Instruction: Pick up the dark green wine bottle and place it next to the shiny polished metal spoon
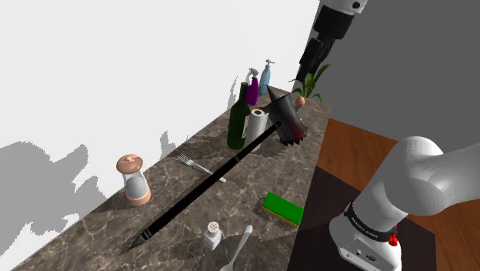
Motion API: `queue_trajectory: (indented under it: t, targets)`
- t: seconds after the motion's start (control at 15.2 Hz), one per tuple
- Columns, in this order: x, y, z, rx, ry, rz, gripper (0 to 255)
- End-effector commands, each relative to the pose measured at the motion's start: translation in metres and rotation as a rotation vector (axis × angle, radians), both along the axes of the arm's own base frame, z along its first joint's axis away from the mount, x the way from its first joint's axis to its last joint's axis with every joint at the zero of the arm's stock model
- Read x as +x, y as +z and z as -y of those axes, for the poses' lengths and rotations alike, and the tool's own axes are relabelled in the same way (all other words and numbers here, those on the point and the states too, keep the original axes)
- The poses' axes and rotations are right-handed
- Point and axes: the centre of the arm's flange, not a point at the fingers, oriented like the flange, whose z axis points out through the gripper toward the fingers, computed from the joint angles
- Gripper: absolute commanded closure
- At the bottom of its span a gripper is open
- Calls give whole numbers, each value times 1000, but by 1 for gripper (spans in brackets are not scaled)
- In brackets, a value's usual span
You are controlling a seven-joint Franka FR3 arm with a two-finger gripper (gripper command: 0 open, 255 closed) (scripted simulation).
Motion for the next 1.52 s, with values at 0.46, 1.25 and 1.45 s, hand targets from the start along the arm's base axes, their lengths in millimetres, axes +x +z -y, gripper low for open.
queue_trajectory:
  t: [0.46, 1.25, 1.45]
  targets:
    - [86, -34, 28, 11, 14, -30, 0]
    - [232, -99, 72, 30, 39, -81, 0]
    - [269, -117, 82, 35, 45, -94, 0]
